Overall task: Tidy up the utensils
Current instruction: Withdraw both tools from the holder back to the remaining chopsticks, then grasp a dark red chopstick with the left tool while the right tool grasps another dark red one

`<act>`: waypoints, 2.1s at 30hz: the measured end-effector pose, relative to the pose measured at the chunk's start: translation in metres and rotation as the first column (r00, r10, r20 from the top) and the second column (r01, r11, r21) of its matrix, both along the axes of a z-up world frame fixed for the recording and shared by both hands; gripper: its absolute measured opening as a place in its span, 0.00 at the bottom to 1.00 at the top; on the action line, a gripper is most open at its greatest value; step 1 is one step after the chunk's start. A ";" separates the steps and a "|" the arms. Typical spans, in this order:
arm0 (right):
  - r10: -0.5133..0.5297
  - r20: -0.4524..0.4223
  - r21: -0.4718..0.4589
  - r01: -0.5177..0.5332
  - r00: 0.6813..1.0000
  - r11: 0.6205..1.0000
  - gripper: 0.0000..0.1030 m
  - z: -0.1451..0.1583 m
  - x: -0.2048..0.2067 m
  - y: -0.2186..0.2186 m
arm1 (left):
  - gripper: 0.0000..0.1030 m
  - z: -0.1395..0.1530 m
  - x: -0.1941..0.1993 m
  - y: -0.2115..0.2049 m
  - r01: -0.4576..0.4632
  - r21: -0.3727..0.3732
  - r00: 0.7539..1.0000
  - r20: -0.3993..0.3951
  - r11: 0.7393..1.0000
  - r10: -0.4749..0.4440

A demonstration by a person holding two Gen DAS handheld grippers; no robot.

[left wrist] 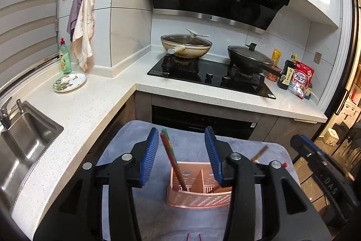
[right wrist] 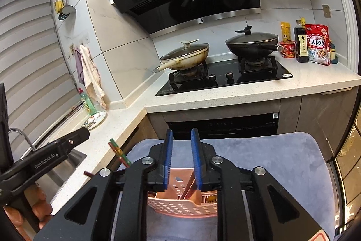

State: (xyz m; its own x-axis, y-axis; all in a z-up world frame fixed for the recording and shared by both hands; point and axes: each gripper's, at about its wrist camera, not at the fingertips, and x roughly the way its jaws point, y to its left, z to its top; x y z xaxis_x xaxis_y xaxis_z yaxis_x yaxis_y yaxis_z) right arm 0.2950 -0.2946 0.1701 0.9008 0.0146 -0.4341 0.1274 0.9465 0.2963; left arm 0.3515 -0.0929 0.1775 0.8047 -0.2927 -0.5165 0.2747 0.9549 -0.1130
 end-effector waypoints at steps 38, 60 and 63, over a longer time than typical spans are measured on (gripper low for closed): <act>0.118 -0.140 -0.141 -0.138 0.983 0.980 0.32 -0.066 -0.212 0.102 | 0.61 -0.076 -0.177 0.072 -0.087 0.162 0.994 -0.044 0.983 0.095; 0.090 -0.368 -0.088 -0.131 0.925 0.987 0.32 -0.189 -0.254 0.108 | 0.62 -0.184 -0.221 0.085 -0.027 0.204 0.964 -0.254 0.979 0.079; 0.097 -0.387 -0.082 -0.139 0.917 0.987 0.32 -0.201 -0.253 0.111 | 0.62 -0.194 -0.223 0.087 -0.023 0.207 0.958 -0.274 0.978 0.081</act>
State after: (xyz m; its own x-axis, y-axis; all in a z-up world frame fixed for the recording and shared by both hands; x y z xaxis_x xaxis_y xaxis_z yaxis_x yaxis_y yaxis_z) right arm 0.0418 -0.1836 -0.0304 0.6613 0.0461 -0.7487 0.0962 0.9847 0.1456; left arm 0.1281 -0.0059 -0.0165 0.6311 -0.1223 -0.7660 0.2089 0.9778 0.0160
